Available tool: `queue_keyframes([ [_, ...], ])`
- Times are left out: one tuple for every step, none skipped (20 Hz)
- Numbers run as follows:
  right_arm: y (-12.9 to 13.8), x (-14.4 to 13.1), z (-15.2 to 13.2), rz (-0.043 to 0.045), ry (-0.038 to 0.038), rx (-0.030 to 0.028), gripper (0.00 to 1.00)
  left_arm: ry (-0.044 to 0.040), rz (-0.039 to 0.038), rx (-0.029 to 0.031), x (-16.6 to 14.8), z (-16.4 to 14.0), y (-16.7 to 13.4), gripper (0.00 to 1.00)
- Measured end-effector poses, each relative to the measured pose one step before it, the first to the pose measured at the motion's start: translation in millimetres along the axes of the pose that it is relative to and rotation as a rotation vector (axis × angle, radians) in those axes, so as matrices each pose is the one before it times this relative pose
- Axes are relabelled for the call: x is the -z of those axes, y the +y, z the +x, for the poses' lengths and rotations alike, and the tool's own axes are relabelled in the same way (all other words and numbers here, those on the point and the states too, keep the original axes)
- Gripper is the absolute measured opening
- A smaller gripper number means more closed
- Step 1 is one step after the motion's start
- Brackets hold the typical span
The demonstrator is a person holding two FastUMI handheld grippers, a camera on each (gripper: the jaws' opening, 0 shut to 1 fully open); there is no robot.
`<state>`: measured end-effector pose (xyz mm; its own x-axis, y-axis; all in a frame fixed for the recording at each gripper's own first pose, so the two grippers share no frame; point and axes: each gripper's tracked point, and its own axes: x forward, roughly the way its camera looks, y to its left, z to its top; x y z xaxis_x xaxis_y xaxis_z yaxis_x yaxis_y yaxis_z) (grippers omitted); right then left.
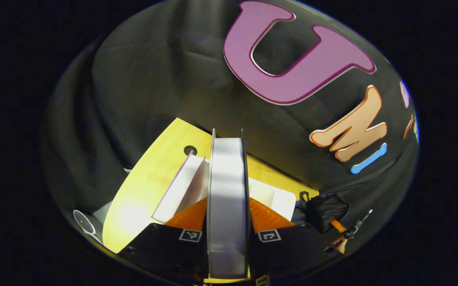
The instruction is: Open the schoolbag, grab two books from the bookshelf and put them into the schoolbag.
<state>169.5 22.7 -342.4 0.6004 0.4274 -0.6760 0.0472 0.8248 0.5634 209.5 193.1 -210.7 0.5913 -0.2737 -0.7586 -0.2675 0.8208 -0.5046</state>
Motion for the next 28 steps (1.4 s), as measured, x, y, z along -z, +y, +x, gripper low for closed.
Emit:
queue_keyframes([
  [0.87,0.15,-1.04,-0.00155,0.00045,0.00046,0.06,-0.01305,-0.03247,0.00914,-2.91,-1.01,-0.95,0.35],
  [0.55,-1.07,0.84,-0.00147,-0.00008,-0.00050,0.03,-0.00902,-0.03676,0.01550,-0.42,1.03,-3.92,0.36],
  [-0.23,1.99,0.17,-0.00041,0.00070,-0.00073,0.03,-0.00166,-0.03490,0.01995,0.55,-2.38,-3.93,0.36],
  [-0.26,-1.49,0.42,0.00080,0.00195,-0.00064,0.00,-0.00307,-0.01592,0.00800,-0.31,-3.31,-3.31,0.36],
  [0.24,1.02,-0.62,0.00032,-0.00059,-0.00023,0.00,-0.01058,-0.00925,0.01106,0.10,-3.71,-3.58,0.36],
  [-0.17,-1.12,0.24,0.00008,-0.00136,0.00025,0.00,-0.01042,-0.00787,0.01758,1.72,-1.60,-6.65,0.36],
  [0.09,1.49,-0.29,0.00076,0.00030,-0.00159,0.00,-0.00716,-0.00539,0.02046,-0.09,-0.29,-9.35,0.36],
  [-0.47,0.43,0.14,-0.00120,0.00072,-0.00057,0.03,-0.00590,-0.00720,0.02336,1.89,3.04,-11.69,0.35],
  [-0.11,-1.24,-0.31,0.00002,-0.00171,0.00011,0.00,-0.00058,-0.01138,0.02681,1.74,1.26,-10.14,0.36],
  [0.43,-1.05,0.14,0.00348,-0.00149,-0.00099,0.04,0.00567,-0.01228,0.02715,5.18,3.31,-12.09,0.35],
  [-0.62,0.49,-0.48,0.00269,-0.00034,-0.00050,0.00,0.00458,-0.00794,0.02584,3.21,2.71,-12.02,0.35],
  [0.10,-0.78,0.15,0.00069,-0.00215,-0.00074,0.00,0.00188,-0.00328,0.02072,4.71,4.38,-9.51,0.36],
  [-0.13,0.81,-0.93,0.00059,-0.00066,-0.00109,0.00,0.00180,-0.00331,0.01650,4.30,6.00,-8.66,0.35],
  [-0.05,-0.29,-0.02,0.00126,0.00019,-0.00130,0.03,0.00460,-0.00311,0.01756,5.69,7.28,-9.66,0.36],
  [-0.20,0.51,0.39,0.00182,-0.00061,-0.00206,0.00,0.00555,-0.00752,0.01553,6.31,8.70,-8.49,0.36],
  [-0.19,0.56,0.31,0.00265,0.00277,-0.00169,0.03,0.01305,-0.00609,0.01084,9.86,9.85,-8.16,0.35],
  [-0.14,0.65,0.26,0.00339,0.00155,-0.00165,0.03,0.01165,0.00116,0.00941,8.13,10.56,-7.37,0.36],
  [-0.62,-1.11,0.83,0.00454,-0.00042,-0.00061,0.03,0.01263,0.00052,0.01263,9.56,10.05,-7.85,0.35],
  [0.13,-0.45,-0.85,0.00506,0.00027,-0.00171,0.03,0.01516,-0.00613,0.01385,10.00,12.05,-8.60,0.35],
  [-0.34,-0.63,-0.40,0.00432,-0.00190,-0.00083,0.03,0.01896,-0.00700,0.01482,11.08,12.49,-8.86,0.36],
  [-0.62,0.20,-0.90,0.00396,-0.00220,-0.00086,0.03,0.01675,-0.00573,0.00915,10.71,12.97,-7.90,0.35],
  [-0.32,-1.24,-0.33,0.00396,-0.00166,-0.00139,0.07,0.02170,0.00178,0.00525,11.87,14.04,-6.37,0.35],
  [-0.25,0.03,-0.23,0.00371,0.00004,-0.00187,0.03,0.01913,0.00425,0.00232,11.04,11.59,-4.79,0.35],
  [-0.17,-0.72,0.08,0.00338,-0.00038,-0.00231,0.04,0.01755,0.00224,0.00141,10.99,12.15,-3.69,0.35],
  [-0.29,-0.53,-0.21,0.00396,-0.00039,-0.00222,0.06,0.02001,0.00125,-0.00280,11.39,13.02,-3.50,0.35],
  [-0.42,-0.59,0.68,0.00394,0.00071,-0.00217,0.03,0.01685,0.00217,-0.00361,10.97,13.71,-2.67,0.35],
  [-0.39,0.08,-0.70,0.00487,-0.00089,-0.00175,0.00,0.02171,0.00851,-0.00389,9.98,13.28,-2.25,0.35],
  [0.18,0.06,0.05,0.00325,0.00089,-0.00207,0.00,0.01927,0.00687,-0.00668,10.97,15.88,-2.67,0.37],
])
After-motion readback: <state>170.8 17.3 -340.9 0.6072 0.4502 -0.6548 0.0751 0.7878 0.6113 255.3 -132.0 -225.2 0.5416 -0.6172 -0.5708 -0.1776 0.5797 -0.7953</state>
